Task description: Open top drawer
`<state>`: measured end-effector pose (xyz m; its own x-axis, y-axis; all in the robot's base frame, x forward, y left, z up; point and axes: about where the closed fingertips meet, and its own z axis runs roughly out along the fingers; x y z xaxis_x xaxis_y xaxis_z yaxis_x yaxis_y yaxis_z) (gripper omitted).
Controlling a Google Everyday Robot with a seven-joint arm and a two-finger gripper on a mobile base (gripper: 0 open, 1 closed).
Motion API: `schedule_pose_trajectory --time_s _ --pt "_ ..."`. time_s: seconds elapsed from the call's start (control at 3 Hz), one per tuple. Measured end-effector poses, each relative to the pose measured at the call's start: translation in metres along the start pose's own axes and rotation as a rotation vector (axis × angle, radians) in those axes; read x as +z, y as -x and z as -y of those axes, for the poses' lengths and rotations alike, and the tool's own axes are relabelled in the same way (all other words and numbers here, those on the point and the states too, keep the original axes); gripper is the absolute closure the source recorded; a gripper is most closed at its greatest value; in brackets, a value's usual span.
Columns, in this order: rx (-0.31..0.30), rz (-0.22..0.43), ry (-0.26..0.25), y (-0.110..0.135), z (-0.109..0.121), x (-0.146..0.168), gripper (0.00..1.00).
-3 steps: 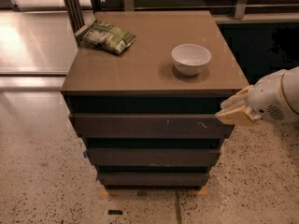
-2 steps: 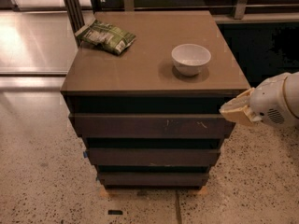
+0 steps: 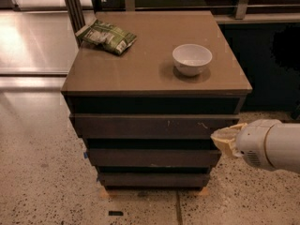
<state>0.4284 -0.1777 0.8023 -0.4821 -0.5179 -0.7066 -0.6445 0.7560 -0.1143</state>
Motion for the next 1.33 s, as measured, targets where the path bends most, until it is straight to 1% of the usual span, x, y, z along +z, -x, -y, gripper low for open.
schedule_pose_trajectory --time_s 0.33,0.67,1.0,1.33 --pt "0.057 0.051 -0.065 -0.007 0.017 0.034 1.00" --pt "0.061 0.102 -0.150 0.004 0.040 0.034 1.00" --pt "0.060 0.103 -0.152 0.005 0.040 0.033 1.00" --pt "0.057 0.097 -0.113 -0.001 0.036 0.066 1.00"
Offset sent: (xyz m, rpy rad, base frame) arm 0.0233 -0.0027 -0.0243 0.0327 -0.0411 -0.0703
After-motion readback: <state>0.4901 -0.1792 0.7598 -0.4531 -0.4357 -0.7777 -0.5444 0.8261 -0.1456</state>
